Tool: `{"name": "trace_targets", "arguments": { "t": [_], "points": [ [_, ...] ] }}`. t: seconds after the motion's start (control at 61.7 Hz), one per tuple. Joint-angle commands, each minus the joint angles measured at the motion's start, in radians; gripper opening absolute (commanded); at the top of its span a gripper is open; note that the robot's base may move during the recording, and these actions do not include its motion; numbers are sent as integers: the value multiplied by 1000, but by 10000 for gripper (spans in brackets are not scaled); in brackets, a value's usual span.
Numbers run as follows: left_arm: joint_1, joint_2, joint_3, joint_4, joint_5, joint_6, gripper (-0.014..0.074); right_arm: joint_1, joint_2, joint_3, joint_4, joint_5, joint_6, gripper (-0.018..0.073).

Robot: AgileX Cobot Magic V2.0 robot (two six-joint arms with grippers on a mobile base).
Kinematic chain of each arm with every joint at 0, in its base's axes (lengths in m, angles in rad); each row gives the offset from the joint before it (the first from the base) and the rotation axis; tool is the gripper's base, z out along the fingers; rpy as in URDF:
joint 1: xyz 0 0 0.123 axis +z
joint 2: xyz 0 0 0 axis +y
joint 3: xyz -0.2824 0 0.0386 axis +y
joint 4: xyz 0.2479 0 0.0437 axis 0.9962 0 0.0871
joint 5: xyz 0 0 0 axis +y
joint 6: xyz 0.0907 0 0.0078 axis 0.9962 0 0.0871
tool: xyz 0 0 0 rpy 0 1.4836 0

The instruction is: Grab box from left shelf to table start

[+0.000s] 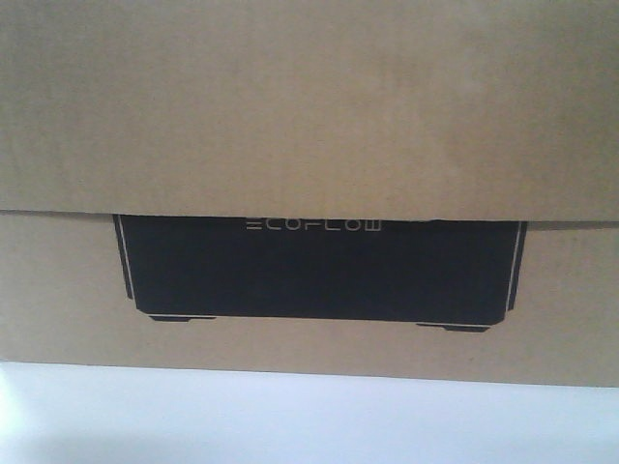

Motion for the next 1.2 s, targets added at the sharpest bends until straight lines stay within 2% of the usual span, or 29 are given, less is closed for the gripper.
{"name": "trace_targets", "arguments": {
  "t": [0.0,0.146,0.211,0.389,0.518,0.664,1.182],
  "points": [
    [-5,-107,101,3,-176,-10,-47,1,-112,78,-51,-161,-14,20],
    [-5,-276,314,12,-243,-8,-47,1,-314,252,-130,-220,-14,20],
    [-5,-343,388,18,-255,-8,-47,1,-391,302,-134,-216,-14,20],
    [-5,-484,531,144,-258,-8,-47,1,-569,420,-133,-175,-14,20],
    [-5,-513,549,201,-269,-8,-47,1,-618,450,-133,-199,-14,20],
    [-5,-513,549,201,-309,-8,-47,1,-618,450,-133,-200,-14,20],
    [-5,-513,549,201,-309,-8,-47,1,-618,457,-133,-211,-14,20]
  ]
}}
